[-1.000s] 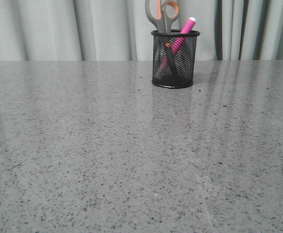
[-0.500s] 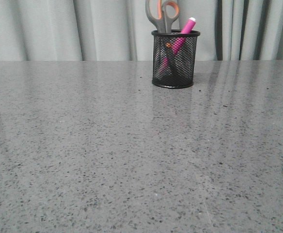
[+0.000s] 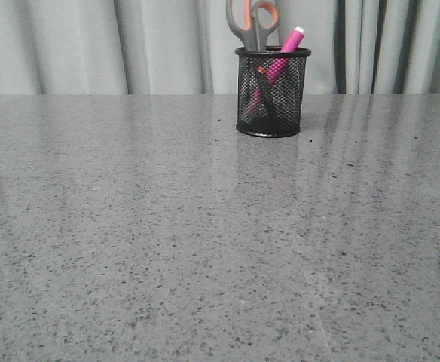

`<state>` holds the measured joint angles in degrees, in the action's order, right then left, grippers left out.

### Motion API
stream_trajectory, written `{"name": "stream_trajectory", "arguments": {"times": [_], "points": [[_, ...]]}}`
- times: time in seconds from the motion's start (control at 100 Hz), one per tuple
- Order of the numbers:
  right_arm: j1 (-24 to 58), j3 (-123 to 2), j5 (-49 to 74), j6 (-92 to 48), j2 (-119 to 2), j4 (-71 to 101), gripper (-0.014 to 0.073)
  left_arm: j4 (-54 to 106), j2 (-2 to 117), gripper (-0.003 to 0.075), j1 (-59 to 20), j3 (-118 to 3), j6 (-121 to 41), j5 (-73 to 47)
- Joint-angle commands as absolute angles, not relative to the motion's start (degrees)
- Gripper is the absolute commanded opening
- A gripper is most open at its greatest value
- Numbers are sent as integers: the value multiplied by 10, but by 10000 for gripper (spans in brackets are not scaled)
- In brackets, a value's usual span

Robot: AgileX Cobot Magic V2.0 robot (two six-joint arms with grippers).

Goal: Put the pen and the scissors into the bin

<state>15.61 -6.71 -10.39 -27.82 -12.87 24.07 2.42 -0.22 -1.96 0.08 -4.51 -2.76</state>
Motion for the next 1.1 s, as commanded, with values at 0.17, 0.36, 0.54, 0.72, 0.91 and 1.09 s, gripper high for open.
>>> {"name": "stream_trajectory", "arguments": {"times": [0.17,0.36,0.54,0.72,0.91,1.09], "points": [[153,-82,-149,-284,-132,238,-70,29,-21,-19,-18,27,-40,11],[136,-76,-144,-234,-132,165,-70,29,-21,-19,-18,27,-40,11],[46,-66,-51,-108,-120,45,-70,29,-21,-19,-18,27,-40,11],[19,-22,-12,-107,-41,22,-70,29,-21,-19,-18,27,-40,11],[4,15,31,-101,17,21,-70,29,-21,-19,-18,27,-40,11],[1,14,46,-101,17,16,-70,29,-20,-19,-18,27,-40,11]]}}
